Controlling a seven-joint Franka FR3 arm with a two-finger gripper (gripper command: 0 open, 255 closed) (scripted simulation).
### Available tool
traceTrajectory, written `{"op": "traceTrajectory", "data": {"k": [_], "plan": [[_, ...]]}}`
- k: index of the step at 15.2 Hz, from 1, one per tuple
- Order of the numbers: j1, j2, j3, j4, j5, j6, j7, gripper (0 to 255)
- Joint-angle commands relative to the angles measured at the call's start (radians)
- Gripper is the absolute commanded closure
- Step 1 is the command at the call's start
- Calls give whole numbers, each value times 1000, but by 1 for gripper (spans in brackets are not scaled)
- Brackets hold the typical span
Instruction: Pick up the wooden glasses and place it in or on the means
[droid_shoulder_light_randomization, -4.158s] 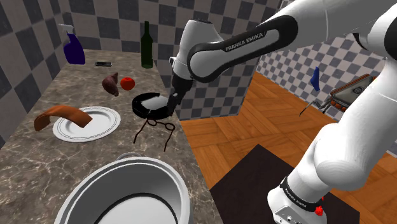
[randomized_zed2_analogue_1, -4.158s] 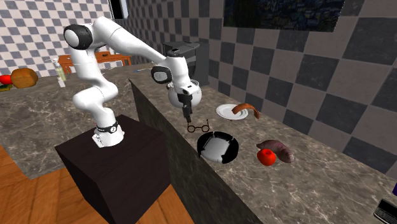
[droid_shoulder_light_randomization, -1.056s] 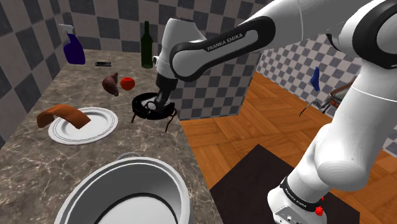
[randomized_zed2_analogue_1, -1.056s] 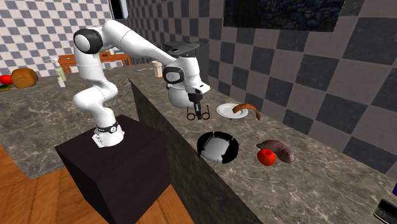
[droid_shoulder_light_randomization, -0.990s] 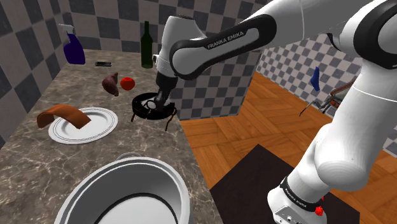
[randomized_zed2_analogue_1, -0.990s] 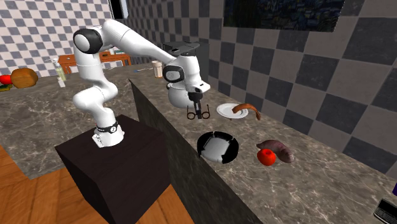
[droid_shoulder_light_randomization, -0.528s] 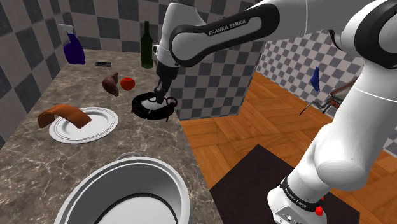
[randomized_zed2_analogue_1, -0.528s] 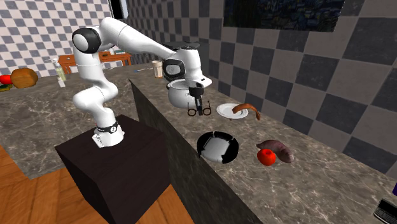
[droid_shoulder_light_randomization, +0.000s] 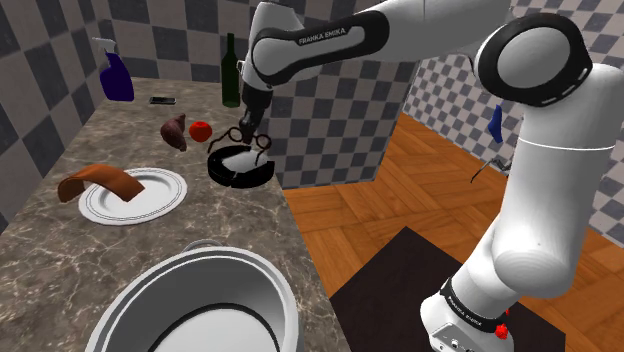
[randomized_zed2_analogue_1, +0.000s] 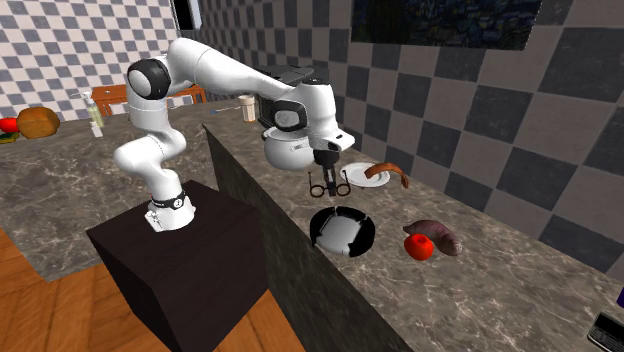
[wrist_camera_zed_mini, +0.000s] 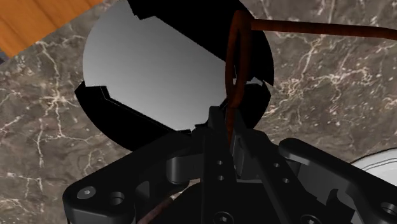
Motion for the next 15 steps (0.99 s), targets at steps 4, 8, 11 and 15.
{"op": "traceTrajectory", "data": {"k": [4,8,11,15], "plan": [[-33,159,-23,239,-7,-84,-65,255],[-46,274,-34,408,-12,-141,-97,255],[-47,280,-35,378,-12,-104,-98,255],[-48,292,-36,343,-14,-58,-99,255]]}}
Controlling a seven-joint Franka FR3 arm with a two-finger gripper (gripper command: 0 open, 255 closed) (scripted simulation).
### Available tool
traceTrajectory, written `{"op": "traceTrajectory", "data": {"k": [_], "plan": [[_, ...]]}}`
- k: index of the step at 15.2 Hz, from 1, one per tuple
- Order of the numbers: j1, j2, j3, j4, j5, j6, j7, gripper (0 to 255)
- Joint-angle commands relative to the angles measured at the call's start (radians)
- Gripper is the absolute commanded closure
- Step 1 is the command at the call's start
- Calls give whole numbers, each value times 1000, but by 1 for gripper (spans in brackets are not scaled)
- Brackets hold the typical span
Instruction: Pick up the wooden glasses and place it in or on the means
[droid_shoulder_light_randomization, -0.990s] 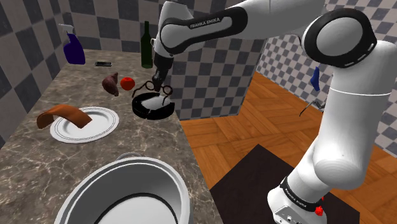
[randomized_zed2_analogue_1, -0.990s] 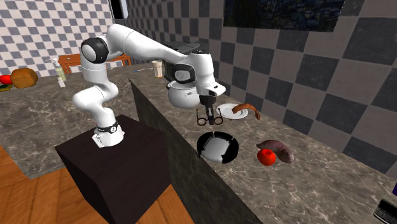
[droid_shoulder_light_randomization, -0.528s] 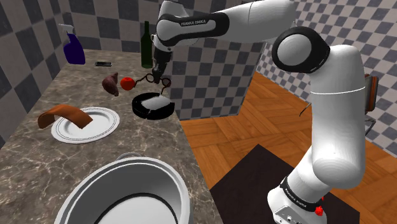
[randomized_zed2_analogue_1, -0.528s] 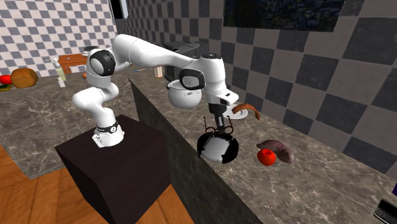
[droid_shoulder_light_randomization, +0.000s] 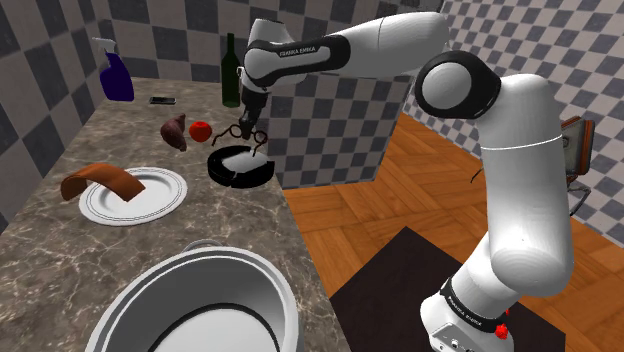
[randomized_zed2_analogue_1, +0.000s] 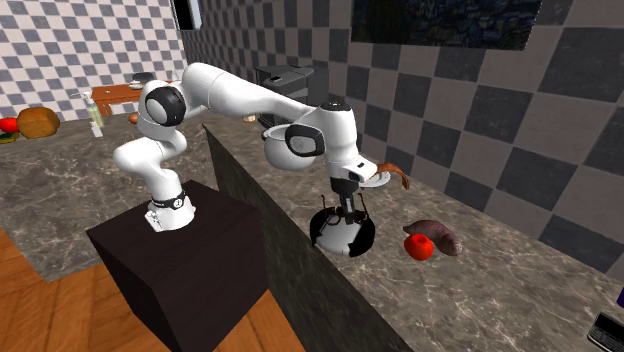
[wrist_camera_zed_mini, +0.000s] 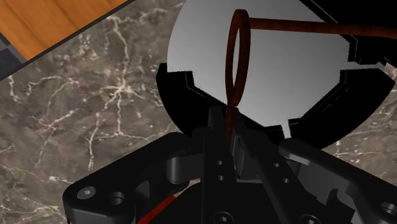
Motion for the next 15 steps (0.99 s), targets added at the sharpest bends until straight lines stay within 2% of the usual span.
{"op": "traceTrajectory", "data": {"k": [1,5,12,13,15], "plan": [[-1,9,-1,-12,-1,22,-1,255],[-1,25,-2,-40,-2,65,-2,255],[-1,25,-2,-39,-2,65,-2,255],[-1,25,-2,-39,-2,65,-2,0],[-1,25,-2,-39,-2,65,-2,0]]}}
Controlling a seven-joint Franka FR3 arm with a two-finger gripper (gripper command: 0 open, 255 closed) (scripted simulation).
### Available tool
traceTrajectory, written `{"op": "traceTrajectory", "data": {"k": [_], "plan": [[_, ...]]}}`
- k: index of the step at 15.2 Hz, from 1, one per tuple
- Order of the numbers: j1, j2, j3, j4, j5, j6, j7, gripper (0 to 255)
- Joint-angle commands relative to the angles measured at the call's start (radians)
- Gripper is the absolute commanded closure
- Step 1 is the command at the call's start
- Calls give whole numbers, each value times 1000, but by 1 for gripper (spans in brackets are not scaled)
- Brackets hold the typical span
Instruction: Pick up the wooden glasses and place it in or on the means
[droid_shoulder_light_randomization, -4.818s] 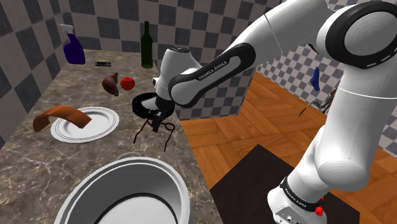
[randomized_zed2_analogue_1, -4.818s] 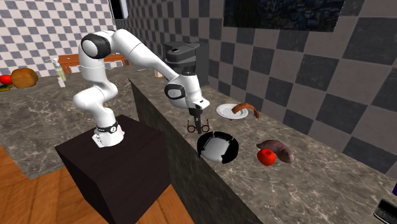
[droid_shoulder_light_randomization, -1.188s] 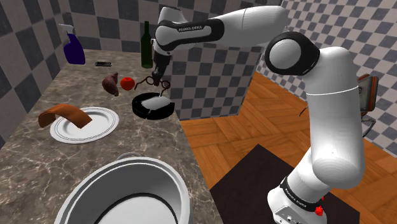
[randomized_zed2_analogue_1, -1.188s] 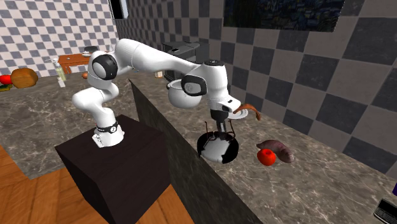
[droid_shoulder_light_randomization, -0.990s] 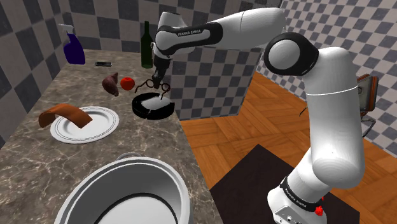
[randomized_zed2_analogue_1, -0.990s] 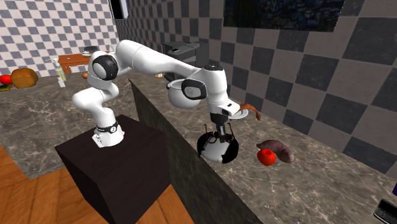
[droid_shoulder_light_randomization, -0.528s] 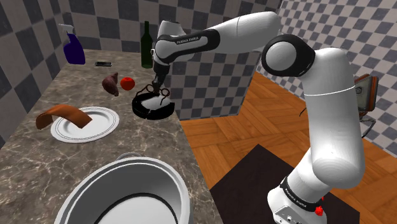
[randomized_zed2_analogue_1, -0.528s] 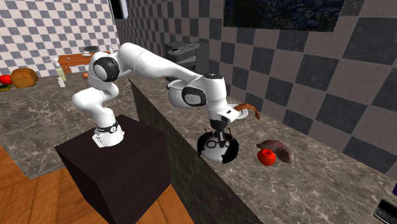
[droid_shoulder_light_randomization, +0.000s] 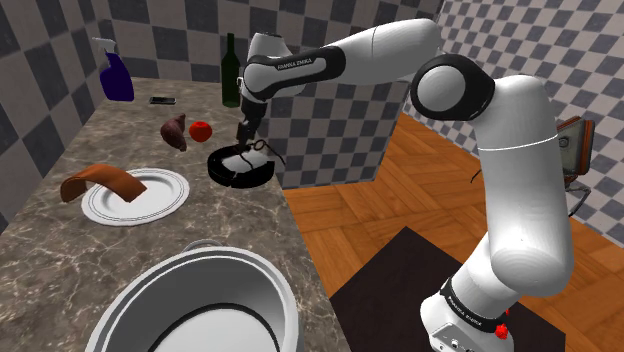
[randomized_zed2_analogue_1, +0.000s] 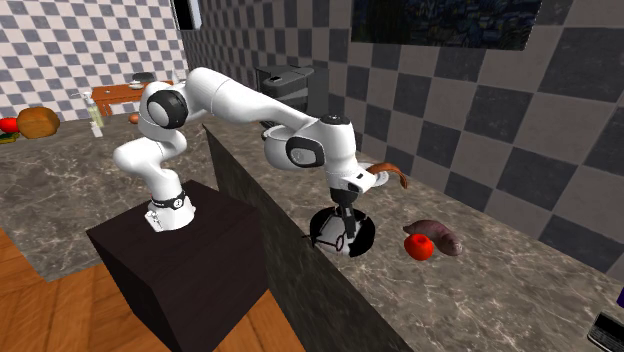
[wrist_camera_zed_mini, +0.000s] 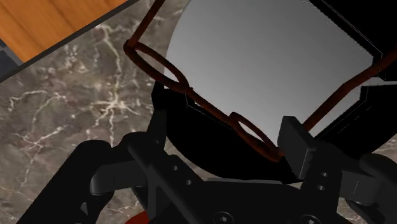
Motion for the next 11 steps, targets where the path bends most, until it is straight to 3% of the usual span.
{"op": "traceTrajectory", "data": {"k": [1,3,7,11], "plan": [[0,0,0,0,0,0,0,0],[0,0,0,0,0,0,0,0],[-8,-63,4,24,8,-87,-4,0],[-8,-63,4,24,8,-87,-4,0]]}}
